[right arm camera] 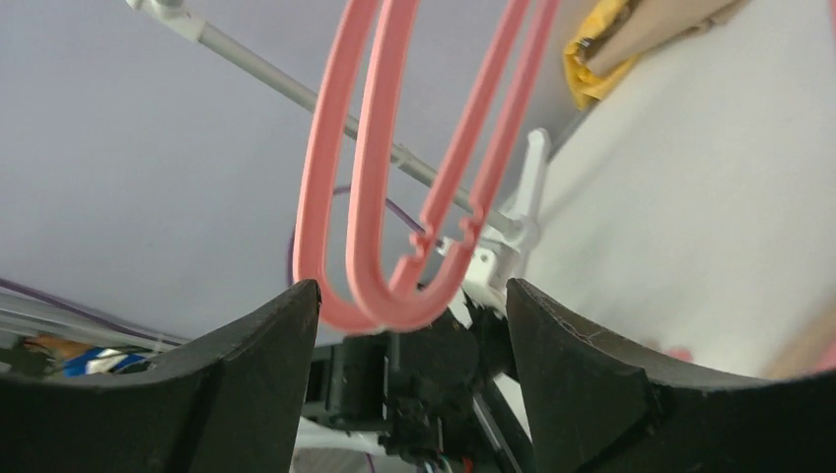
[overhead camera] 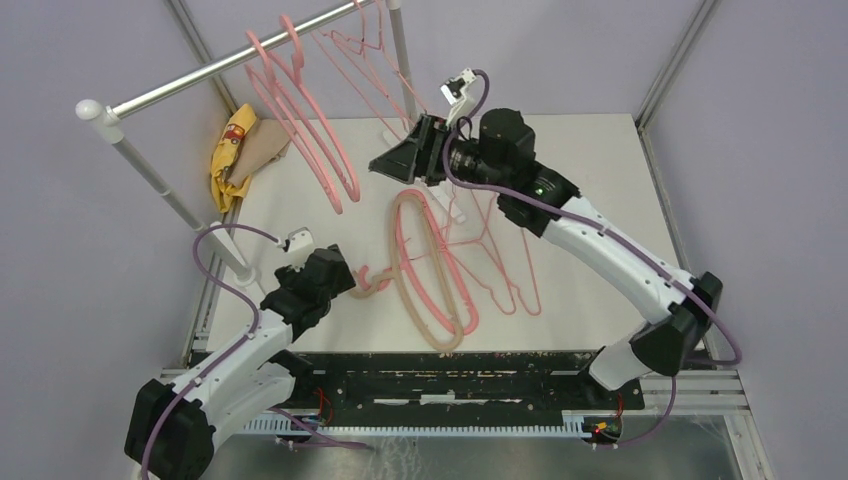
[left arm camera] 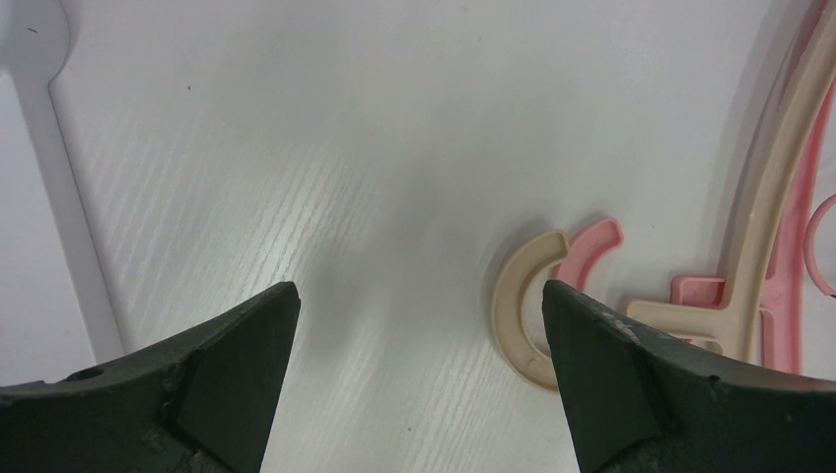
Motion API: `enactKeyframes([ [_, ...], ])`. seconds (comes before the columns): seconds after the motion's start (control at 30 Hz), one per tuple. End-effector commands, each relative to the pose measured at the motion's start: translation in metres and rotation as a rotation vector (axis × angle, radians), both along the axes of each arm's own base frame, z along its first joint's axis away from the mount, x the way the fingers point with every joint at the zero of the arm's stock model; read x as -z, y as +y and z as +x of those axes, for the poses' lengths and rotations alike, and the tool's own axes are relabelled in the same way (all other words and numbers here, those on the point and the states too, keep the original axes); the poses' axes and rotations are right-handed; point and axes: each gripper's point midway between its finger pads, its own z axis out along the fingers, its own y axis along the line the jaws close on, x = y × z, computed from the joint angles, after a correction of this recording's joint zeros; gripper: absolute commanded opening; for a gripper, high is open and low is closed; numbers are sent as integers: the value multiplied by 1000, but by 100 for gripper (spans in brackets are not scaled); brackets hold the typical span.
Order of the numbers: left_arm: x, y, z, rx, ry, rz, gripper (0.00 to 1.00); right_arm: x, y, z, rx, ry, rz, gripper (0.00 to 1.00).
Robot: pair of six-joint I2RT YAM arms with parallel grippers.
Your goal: Organize the hangers
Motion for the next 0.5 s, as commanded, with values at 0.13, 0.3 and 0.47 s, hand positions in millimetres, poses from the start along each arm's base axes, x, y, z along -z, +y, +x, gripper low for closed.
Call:
enactKeyframes([
  [0.13, -13, -3, 11, -25, -27, -7, 100, 106, -68, -47, 41, -129, -514, 77],
  [0.3, -12, -5, 15, -24, -19, -1, 100, 217, -86, -93, -69, -134, -873, 72],
  [0.47, -7, -6, 17, -29, -4, 2, 100, 296, -90, -120, -175, -103, -1024, 65],
])
